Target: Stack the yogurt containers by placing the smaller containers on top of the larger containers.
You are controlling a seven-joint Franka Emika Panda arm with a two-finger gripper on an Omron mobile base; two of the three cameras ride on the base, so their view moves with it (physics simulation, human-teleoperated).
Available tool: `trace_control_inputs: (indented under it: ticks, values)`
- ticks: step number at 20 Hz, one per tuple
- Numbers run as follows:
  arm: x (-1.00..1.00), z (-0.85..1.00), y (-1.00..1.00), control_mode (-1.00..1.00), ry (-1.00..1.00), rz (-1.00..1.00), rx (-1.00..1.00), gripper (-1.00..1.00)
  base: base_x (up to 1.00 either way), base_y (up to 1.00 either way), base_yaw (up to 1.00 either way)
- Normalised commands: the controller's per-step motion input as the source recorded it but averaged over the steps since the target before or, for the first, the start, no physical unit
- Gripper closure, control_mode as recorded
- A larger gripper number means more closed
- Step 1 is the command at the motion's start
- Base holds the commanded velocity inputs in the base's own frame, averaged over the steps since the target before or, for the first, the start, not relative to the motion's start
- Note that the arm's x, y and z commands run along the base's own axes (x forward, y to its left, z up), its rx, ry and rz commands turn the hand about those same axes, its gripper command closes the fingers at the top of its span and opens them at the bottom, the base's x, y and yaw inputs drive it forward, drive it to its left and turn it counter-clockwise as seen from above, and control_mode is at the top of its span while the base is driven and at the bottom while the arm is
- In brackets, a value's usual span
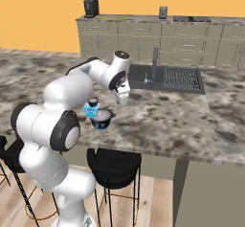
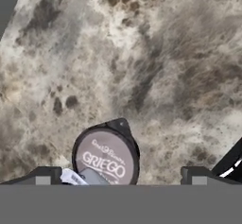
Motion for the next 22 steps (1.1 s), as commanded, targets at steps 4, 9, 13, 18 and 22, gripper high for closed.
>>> trace_control_inputs:
  ticks: [4, 9, 13, 18, 22]
  values:
    - [-0.23, 0.24, -0.3, -1.0, -0.05, -0.08, 0.16, -1.0, 0.0, 0.0, 0.0]
    - [-0.34, 0.22, -0.39, -1.0, -0.04, -0.1, 0.14, -1.0, 0.0, 0.0, 0.0]
    - [-0.3, 0.17, -0.38, -1.0, -0.03, -0.09, 0.12, -1.0, 0.0, 0.0, 0.0]
    - [-0.1, 0.02, -0.47, -1.0, -0.05, -0.09, 0.11, -1.0, 0.0, 0.0, 0.0]
    - [-0.09, 0.0, -0.48, -1.0, -0.07, -0.09, 0.12, -1.0, 0.0, 0.0, 0.0]
